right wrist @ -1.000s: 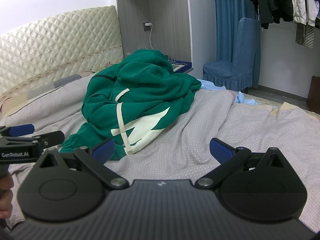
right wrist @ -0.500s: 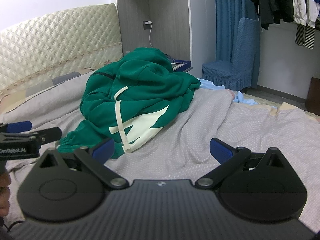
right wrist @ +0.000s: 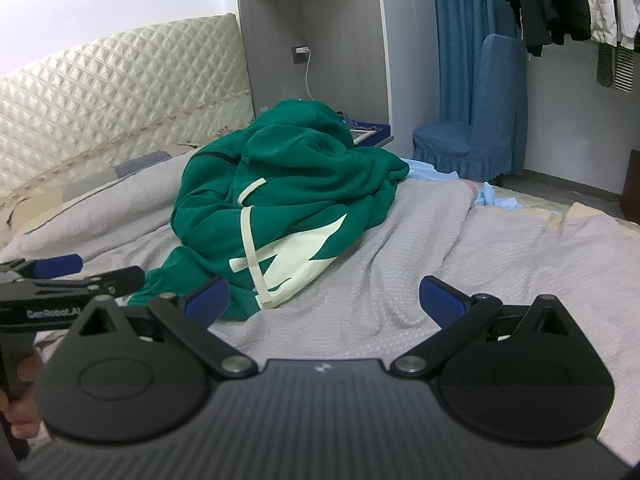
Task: Fold large clothes
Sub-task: 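Grasp the green hoodie with the right gripper while the left gripper approaches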
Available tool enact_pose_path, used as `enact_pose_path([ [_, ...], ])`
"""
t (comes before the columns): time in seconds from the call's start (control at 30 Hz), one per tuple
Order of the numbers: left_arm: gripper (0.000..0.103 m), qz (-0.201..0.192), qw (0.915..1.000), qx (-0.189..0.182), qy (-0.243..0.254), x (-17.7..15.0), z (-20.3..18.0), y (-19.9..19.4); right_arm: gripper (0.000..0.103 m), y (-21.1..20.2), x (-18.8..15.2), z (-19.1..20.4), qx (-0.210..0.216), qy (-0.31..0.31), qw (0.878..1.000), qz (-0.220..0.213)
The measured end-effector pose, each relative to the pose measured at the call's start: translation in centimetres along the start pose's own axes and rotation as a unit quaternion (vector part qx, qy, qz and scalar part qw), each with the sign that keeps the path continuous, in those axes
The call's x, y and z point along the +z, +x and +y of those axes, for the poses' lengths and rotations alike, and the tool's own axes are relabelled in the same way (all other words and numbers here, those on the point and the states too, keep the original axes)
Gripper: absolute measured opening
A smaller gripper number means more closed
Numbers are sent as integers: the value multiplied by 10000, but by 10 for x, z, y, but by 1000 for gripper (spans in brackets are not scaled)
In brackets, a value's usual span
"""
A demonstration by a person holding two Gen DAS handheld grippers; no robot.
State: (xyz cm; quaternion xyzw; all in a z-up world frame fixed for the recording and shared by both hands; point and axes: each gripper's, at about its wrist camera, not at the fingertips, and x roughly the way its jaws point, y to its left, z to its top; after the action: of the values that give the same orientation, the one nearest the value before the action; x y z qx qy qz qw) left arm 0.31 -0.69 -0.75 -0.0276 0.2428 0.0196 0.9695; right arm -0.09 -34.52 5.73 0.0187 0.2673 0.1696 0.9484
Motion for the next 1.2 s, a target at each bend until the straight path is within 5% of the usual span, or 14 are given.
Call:
enact_pose_path([
  [0.47, 103, -35, 9983, 106, -570, 13, 36, 4, 103, 36, 24, 16, 543, 35, 9982, 245],
  [0.77, 103, -25, 9949, 343, -947, 16, 81, 18, 102, 146, 32, 56, 726, 71, 9943, 774],
  [0.87, 103, 43, 9909, 444, -1267, 14, 99, 29, 95, 180, 27, 74, 742, 91, 9941, 789],
  [1.2, 103, 306, 9786, 415, -1991, -6, 149, 80, 98, 275, 21, 119, 233, 592, 9950, 764],
])
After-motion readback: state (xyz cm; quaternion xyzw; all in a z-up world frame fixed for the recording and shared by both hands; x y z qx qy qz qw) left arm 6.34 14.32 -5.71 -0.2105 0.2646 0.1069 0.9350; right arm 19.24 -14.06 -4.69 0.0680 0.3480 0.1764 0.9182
